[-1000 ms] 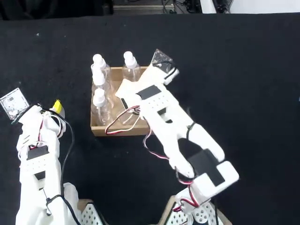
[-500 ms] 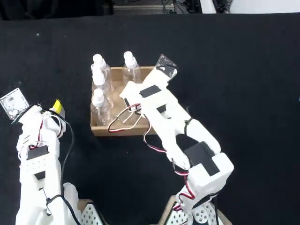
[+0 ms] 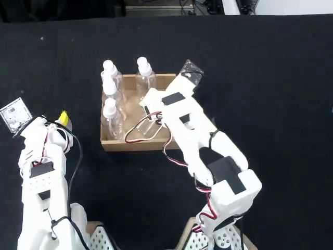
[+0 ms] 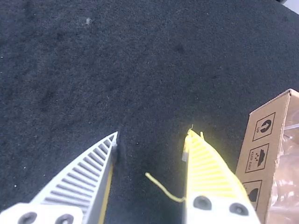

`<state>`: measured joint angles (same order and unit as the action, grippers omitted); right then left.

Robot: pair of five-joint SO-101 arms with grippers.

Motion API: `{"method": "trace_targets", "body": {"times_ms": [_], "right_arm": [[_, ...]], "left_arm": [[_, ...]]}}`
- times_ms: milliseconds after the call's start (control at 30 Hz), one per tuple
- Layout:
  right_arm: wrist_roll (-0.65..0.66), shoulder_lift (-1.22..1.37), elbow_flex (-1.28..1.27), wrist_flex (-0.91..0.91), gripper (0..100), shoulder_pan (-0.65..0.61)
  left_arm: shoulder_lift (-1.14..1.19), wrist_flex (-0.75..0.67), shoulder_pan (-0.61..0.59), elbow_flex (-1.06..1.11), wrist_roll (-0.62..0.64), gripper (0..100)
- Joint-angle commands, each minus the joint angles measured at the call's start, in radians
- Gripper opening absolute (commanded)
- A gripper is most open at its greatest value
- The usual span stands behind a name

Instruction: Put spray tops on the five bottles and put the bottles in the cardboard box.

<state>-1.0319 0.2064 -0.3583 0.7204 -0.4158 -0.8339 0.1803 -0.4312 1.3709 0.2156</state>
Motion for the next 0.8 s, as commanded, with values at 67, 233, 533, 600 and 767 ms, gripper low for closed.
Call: {"method": "trace_targets", "body": {"times_ms": [67, 233, 533, 600, 767], "right_arm": [[0.005, -0.068, 0.044, 0.035, 17.7, 0.020], [0.005, -0.107, 0.028, 0.046, 17.7, 0.021], [0.006, -0.114, 0.013, 0.048, 17.7, 0.021], [0.006, -0.114, 0.015, 0.048, 17.7, 0.021], [0.006, -0.114, 0.016, 0.046, 17.6, 0.048]], "left_arm": [[-0.011, -0.023, 0.008, -0.007, -0.006, 20], [-0.011, -0.023, 0.007, -0.008, -0.006, 20], [-0.011, -0.023, 0.005, -0.008, -0.006, 20], [-0.011, -0.023, 0.005, -0.008, -0.006, 20], [-0.011, -0.023, 0.004, -0.010, -0.006, 20]]}}
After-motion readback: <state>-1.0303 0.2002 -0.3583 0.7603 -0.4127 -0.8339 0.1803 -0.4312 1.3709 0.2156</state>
